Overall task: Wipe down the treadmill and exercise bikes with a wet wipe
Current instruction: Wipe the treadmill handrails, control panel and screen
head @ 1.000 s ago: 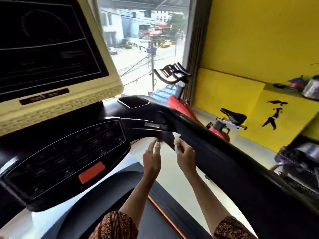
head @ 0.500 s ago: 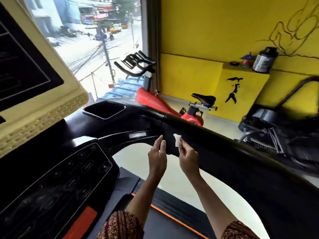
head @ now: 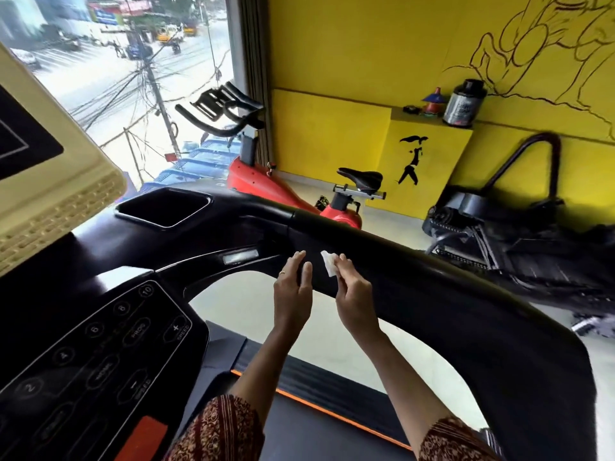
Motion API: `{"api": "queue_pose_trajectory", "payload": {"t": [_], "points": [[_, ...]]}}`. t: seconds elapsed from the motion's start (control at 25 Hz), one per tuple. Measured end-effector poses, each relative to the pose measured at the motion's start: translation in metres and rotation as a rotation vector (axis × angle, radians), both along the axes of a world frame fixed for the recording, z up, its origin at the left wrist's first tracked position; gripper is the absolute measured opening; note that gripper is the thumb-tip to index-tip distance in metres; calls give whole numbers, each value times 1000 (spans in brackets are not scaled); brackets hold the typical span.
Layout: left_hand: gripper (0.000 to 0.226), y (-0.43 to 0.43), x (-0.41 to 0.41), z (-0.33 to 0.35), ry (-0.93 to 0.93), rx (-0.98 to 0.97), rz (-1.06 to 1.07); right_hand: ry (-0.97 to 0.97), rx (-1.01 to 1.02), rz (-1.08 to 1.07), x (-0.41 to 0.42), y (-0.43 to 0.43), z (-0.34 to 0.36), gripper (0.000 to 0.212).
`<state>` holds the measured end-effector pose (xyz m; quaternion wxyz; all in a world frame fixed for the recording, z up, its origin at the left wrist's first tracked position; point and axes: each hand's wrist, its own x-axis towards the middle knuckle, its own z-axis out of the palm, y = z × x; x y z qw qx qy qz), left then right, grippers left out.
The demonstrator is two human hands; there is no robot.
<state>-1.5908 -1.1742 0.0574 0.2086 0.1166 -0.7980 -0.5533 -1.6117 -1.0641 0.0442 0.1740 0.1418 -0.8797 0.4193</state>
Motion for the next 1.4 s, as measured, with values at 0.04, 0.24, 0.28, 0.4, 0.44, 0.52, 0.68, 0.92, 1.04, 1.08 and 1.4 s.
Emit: {"api": "queue_pose_trajectory", "payload": {"t": [0.04,0.24,0.28,0.4,0.44,0.52,0.68,0.92,1.04,1.08,1.4], "points": [[34,-1,-2,0,-2,-29,13,16,40,15,-3,0,-1,38],[43,-19,-17,-11,126,-467,23,279,290,111,-32,-12,-7,46],[44,-26,-24,-19,167,-590,57,354,342,111,-41,-16,-13,45],[47,-46,-50,-51,234,-872,166,530,422,58,-69,-29,-41,50],[48,-52,-59,-67,255,-970,206,592,428,27,-79,-32,-55,51],[48,-62,-78,-98,319,-1131,284,736,407,-27,-98,-36,-81,53],[42,-74,-109,-127,655,-1216,483,989,308,-65,-121,-42,-107,43],[39,-83,-125,-129,889,-1220,582,1185,373,-161,-142,-50,-134,39],[39,-78,-127,-129,886,-1185,585,1203,387,-113,-143,-41,-154,43],[39,-78,-128,-132,898,-1170,582,1211,375,-97,-141,-39,-156,41],[38,-97,-147,-133,1080,-1216,600,1177,564,-266,-147,-73,-99,49]]}}
